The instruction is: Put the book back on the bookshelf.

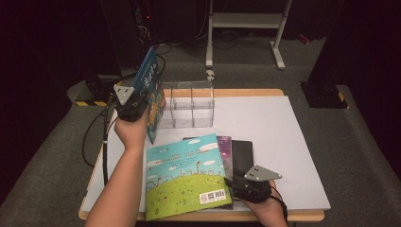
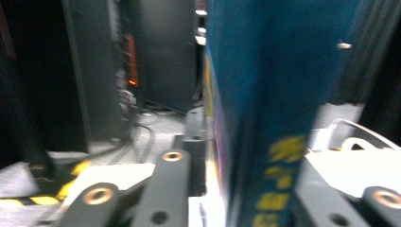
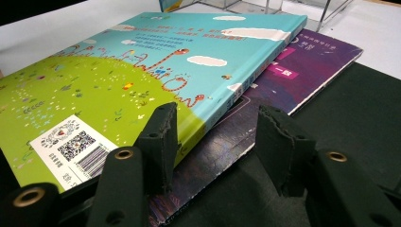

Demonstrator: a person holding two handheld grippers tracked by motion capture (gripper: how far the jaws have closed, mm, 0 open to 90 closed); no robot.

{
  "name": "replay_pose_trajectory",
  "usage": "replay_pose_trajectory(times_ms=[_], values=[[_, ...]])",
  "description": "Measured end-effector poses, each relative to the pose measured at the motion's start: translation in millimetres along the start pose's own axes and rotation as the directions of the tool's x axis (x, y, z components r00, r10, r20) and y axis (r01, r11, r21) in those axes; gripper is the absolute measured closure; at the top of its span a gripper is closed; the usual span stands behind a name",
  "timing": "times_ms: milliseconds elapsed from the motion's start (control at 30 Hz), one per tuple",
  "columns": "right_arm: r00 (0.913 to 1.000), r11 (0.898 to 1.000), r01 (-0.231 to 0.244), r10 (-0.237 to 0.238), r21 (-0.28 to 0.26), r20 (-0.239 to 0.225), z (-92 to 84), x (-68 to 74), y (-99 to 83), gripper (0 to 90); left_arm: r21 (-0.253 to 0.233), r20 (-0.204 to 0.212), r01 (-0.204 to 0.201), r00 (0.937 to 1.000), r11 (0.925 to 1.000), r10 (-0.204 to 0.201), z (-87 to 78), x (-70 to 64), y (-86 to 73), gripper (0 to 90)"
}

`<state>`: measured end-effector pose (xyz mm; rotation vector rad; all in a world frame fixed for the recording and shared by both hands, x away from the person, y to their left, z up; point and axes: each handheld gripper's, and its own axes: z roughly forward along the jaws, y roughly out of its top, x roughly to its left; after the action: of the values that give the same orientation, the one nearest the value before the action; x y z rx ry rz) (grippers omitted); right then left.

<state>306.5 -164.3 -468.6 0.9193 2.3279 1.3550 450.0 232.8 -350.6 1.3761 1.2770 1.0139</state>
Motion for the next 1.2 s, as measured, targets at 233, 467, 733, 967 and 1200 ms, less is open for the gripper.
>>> replay_pose_trajectory(times_ms=[233,467,733,967,1200], values=[[0.9999,1.000,-0.011,0.011,-0.009,-0.006,0.3,-1.7,-1.2,46.7,0.022,0.072,0.010,0.9974,0.9997,-0.011,-9.4,4.4,-7.2,55.9],[0.9995,0.999,-0.029,0.028,-0.030,-0.018,0.2,-2.1,-1.7,46.0,0.019,0.102,0.006,0.9947,0.9998,-0.008,-24.1,8.7,-17.0,45.9],[0.9989,0.998,-0.046,0.045,-0.039,-0.015,-0.3,-4.1,-2.3,46.1,0.075,0.155,0.016,0.9875,0.9971,-0.028,-46.2,20.1,-47.2,42.4],[0.9991,0.999,-0.041,0.041,-0.035,-0.012,1.7,-4.3,-3.4,46.0,0.198,0.202,0.008,0.9781,0.9802,-0.049,-64.4,29.2,-89.2,42.5],[0.9988,0.998,-0.047,0.047,-0.035,-0.015,2.0,-5.4,-3.7,45.1,0.337,0.215,0.028,0.9708,0.9412,-0.106,-93.4,37.6,-136.0,39.9]])
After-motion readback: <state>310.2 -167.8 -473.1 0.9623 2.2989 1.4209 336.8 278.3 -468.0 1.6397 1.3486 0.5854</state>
